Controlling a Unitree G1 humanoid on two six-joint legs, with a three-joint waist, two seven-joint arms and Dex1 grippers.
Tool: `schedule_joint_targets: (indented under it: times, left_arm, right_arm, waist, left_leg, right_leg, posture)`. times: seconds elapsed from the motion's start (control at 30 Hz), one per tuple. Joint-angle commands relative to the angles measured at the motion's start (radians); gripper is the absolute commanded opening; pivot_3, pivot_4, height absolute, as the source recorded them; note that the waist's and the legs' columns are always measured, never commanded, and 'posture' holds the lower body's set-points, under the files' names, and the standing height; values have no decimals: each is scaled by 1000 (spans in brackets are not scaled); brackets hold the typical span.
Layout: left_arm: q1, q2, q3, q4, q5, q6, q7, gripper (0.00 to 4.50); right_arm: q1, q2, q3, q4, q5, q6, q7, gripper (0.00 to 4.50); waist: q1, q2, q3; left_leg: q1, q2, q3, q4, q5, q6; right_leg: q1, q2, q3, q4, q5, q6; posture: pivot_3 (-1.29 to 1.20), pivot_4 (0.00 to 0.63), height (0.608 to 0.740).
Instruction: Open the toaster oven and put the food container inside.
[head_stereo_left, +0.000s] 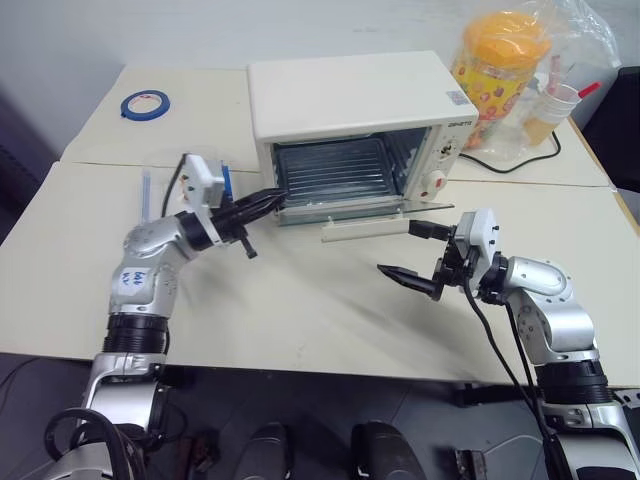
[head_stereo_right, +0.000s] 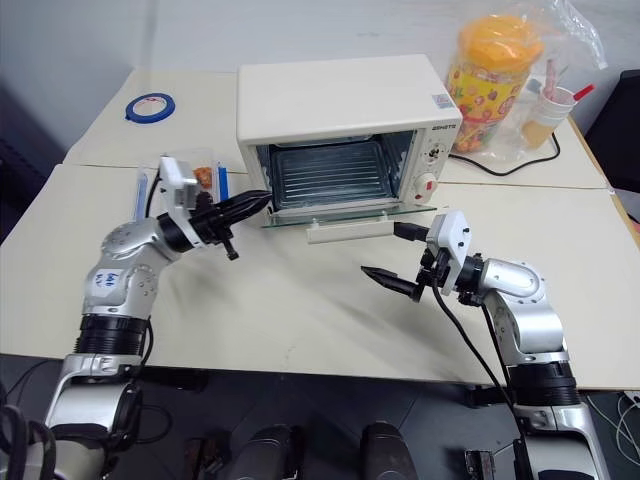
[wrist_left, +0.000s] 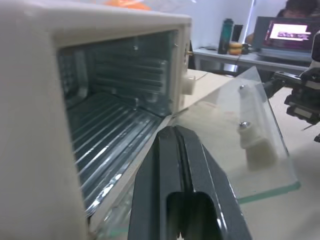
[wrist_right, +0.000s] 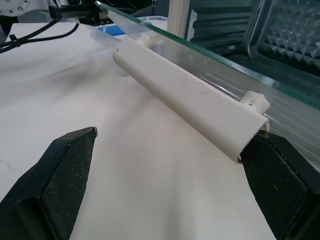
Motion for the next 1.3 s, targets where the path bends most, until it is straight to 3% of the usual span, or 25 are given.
schedule_joint_targets:
  times: [0.03,0.23,0.4,0.6,0.7,0.9,1.0,1.07,1.1,1.23,1.3]
  left_arm:
    - [-4,-11,-26,-9,21,-20,-34,24]
    - [45,7,-94,-40,90,-50,-76,24]
    - [97,1,-147,-97,151,-13,-33,24]
    - [149,-4,-201,-145,241,-9,33,24]
    - [182,-9,-178,-182,224,9,59,469]
    - [294,13,-18,-363,62,118,98,1941]
    - [391,66,106,-480,-38,235,130,2726]
    - [484,135,223,-559,-69,490,262,3147]
    - [574,155,321,-611,-102,522,277,3425]
    - [776,139,571,-753,-251,600,329,4359]
    - [856,109,661,-776,-294,611,360,4486]
  right_arm:
    - [60,-13,-40,-76,13,-15,-24,4500]
    - [320,-43,-161,-232,45,9,-88,4500]
    - [617,-49,-335,-312,47,-38,-114,4500]
    - [654,-46,-402,-348,70,-59,-145,4500]
    - [599,-47,-389,-363,95,-74,-140,4500]
    - [485,-33,-301,-373,72,-122,-134,4500]
    - [436,-28,-247,-364,66,-143,-120,4500]
    - [405,-17,-210,-370,70,-142,-125,4500]
    - [380,-15,-180,-374,73,-140,-115,4500]
    - [314,-4,-113,-377,79,-152,-95,4500]
    - [290,1,-90,-372,79,-161,-85,4500]
  waist:
    - [1,0,0]
    - [25,0,0]
    - [45,0,0]
    - [38,0,0]
    - [33,0,0]
    - [25,0,0]
    - [23,0,0]
    - [20,0,0]
    - [19,0,0]
    - [3,0,0]
    - [17,0,0]
  left_leg:
    - [0,0,0,0,0,0]
    - [0,-1,0,1,0,0]
    - [0,-1,-1,2,0,1]
    - [3,-1,2,2,1,2]
    - [5,0,2,1,1,1]
    - [3,0,1,-1,1,1]
    - [3,0,-1,-1,1,1]
    - [3,0,-1,-1,1,1]
    - [3,1,-1,-2,1,1]
    - [3,1,-2,-4,1,0]
    - [2,1,-3,-2,1,0]
  right_leg:
    - [0,0,0,0,0,0]
    - [0,0,0,0,0,0]
    - [2,-1,0,0,0,0]
    - [3,-1,3,-3,1,2]
    - [4,0,4,-4,1,2]
    - [3,-3,4,-3,1,2]
    - [4,-4,4,-3,1,2]
    - [4,-4,5,-3,1,2]
    - [4,-4,9,-4,1,2]
    - [4,-4,11,-6,1,1]
    - [5,-5,11,-9,1,1]
  posture:
    - [0,150,740]
    - [0,150,740]
    - [0,150,740]
    - [0,150,740]
    - [0,150,740]
    - [0,150,740]
    - [0,150,740]
    - [0,150,740]
    - [0,150,740]
    - [0,150,740]
    - [0,150,740]
